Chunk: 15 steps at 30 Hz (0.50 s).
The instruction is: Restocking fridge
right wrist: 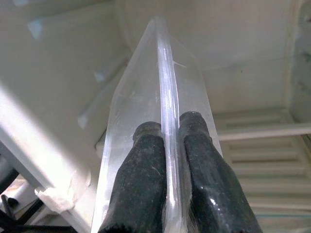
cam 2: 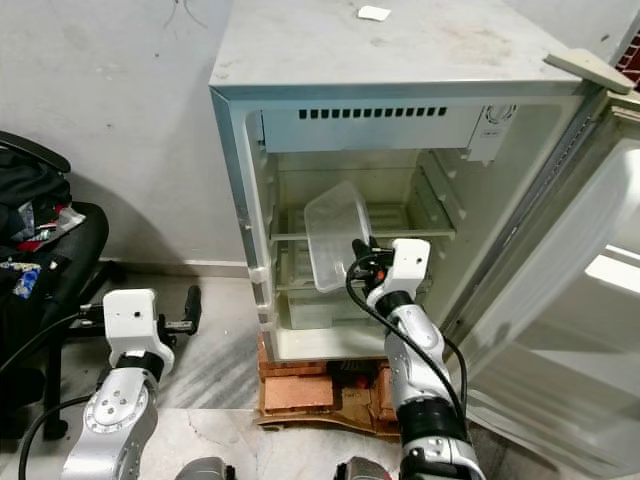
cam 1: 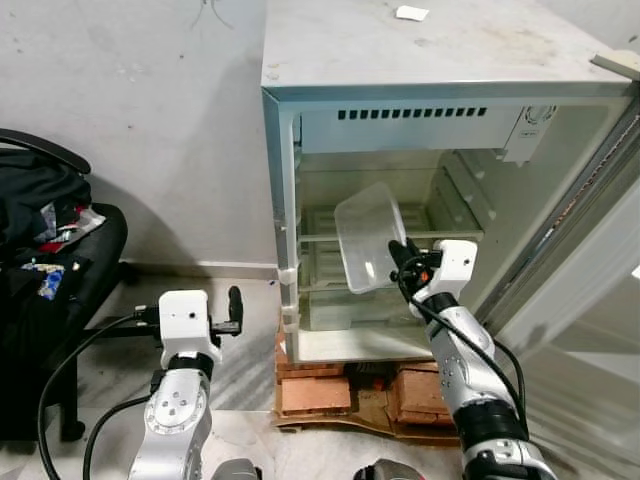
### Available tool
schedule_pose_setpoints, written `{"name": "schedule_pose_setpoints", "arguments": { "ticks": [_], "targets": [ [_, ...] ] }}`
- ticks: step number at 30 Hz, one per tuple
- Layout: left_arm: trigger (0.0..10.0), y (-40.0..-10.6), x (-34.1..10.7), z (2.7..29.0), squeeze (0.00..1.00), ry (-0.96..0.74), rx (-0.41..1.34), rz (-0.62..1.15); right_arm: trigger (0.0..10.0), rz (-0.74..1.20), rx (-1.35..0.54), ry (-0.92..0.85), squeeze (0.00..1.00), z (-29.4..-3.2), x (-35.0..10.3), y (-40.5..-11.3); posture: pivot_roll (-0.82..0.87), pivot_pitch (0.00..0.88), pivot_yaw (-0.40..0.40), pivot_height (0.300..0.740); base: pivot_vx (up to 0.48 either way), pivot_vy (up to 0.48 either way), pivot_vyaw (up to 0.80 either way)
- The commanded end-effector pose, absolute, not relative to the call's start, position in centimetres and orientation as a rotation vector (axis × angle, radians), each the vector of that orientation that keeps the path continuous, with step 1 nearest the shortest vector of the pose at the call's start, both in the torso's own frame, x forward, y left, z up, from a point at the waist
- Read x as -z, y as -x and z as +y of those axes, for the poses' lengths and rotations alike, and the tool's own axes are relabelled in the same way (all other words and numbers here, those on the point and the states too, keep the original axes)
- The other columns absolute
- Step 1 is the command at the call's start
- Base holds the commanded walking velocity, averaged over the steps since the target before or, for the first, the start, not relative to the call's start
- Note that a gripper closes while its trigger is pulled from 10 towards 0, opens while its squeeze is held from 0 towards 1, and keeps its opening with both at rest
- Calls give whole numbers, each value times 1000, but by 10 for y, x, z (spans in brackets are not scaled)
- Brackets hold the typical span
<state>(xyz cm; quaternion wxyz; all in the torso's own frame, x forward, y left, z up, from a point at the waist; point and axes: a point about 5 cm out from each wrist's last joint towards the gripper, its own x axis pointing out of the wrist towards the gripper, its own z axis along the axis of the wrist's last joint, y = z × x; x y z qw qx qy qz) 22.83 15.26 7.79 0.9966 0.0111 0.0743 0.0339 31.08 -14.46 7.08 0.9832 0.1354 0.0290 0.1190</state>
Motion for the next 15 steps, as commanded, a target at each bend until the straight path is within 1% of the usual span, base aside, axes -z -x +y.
{"name": "schedule_pose_setpoints", "arguments": {
  "ticks": [1,2,3,9,10,11,12,13,15],
  "targets": [
    [10000,-229,-76,153,0,-34,-63,152,4745,57,-249,-277,0,-143,-74,-309,52,15,8,740,0,0,0],
    [10000,-229,-76,153,0,-34,-64,152,4745,58,-250,-281,0,-143,-74,-308,52,15,8,740,0,0,0],
    [10000,-229,-75,153,0,-35,-65,154,0,58,-249,-285,0,-144,-74,-307,50,8,11,740,0,0,0],
    [10000,-226,-73,156,0,-46,-71,150,0,63,-236,-286,0,-149,-76,-298,41,0,13,740,0,0,0],
    [10000,-226,-73,157,0,-50,-73,148,2353,63,-233,-283,0,-150,-76,-296,41,0,13,740,0,0,0],
    [10000,-226,-73,157,0,-50,-73,148,2353,63,-233,-283,0,-150,-76,-296,41,0,13,740,0,0,0],
    [10000,-225,-73,162,0,-69,-88,137,10000,64,-229,-271,0,-155,-77,-290,29,0,16,740,0,0,0],
    [10000,-225,-73,162,0,-69,-88,137,10000,64,-229,-271,0,-155,-77,-290,29,0,16,740,0,0,0],
    [10000,-222,-72,167,0,-99,-94,133,10000,76,-219,-254,0,-161,-76,-280,17,0,25,740,0,0,0]
  ]
}}
